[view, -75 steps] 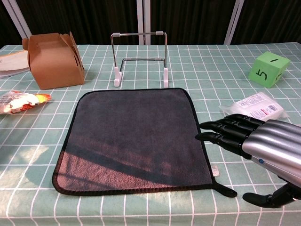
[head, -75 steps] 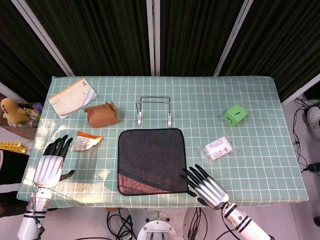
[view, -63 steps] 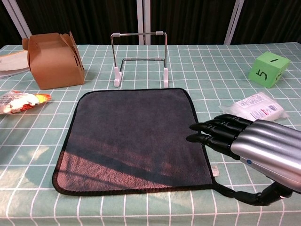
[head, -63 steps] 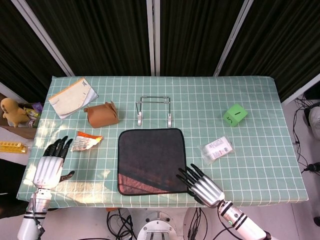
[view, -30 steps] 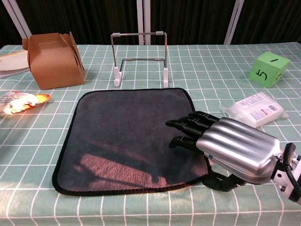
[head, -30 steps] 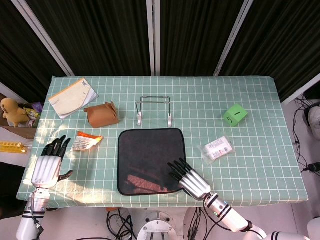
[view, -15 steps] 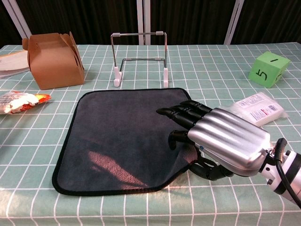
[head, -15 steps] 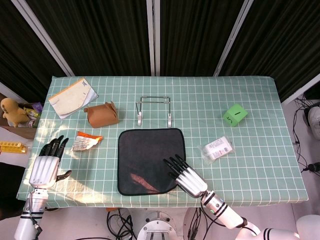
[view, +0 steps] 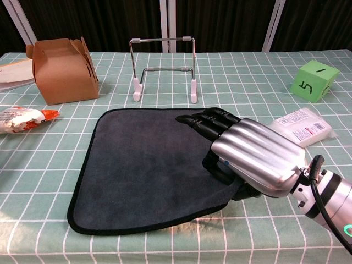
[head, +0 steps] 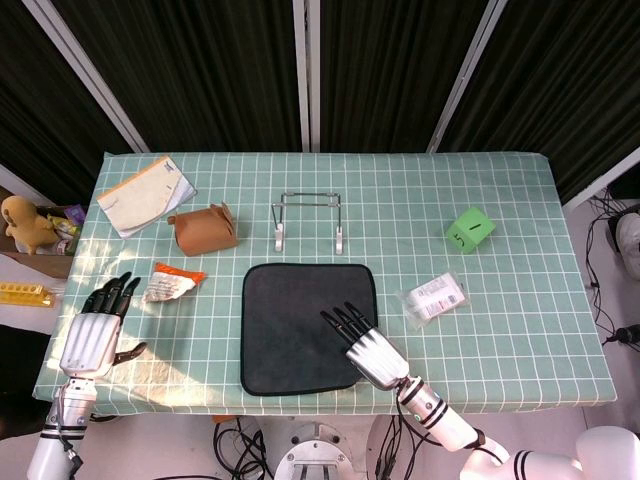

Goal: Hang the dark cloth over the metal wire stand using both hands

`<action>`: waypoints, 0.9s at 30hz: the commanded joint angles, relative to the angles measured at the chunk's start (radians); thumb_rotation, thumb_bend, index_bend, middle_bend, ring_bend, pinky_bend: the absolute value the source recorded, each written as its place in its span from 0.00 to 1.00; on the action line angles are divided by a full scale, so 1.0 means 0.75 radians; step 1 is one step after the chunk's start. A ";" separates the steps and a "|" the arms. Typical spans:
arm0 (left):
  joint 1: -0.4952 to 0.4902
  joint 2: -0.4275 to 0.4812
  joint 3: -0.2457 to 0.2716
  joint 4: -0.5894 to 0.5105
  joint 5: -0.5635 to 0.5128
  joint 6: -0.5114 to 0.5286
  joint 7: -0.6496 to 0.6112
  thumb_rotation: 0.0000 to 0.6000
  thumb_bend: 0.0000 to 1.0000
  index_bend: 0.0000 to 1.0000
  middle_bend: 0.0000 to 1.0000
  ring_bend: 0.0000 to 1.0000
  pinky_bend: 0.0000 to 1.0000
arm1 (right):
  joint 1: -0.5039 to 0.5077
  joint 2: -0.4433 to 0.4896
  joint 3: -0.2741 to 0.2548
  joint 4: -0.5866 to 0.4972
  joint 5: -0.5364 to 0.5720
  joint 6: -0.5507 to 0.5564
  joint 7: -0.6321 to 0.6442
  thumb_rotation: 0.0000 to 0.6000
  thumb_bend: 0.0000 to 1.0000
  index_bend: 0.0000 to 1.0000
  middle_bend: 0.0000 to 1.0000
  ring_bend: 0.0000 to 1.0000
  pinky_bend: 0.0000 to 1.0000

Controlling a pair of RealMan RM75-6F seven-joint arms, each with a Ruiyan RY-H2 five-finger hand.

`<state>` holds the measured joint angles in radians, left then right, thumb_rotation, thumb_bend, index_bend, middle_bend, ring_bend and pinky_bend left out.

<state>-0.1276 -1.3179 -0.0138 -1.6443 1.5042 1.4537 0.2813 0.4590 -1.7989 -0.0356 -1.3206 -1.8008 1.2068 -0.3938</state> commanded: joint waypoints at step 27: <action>-0.202 -0.021 0.021 -0.199 -0.006 -0.362 -0.500 0.33 0.00 0.11 0.19 0.18 0.28 | 0.433 -0.103 0.569 -0.234 0.464 -0.310 -0.426 1.00 0.44 0.98 0.00 0.00 0.00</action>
<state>-0.2577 -1.3261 0.0085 -1.7770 1.5217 1.2094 -0.0716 0.7514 -1.8639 0.3546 -1.4793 -1.4986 0.9965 -0.6679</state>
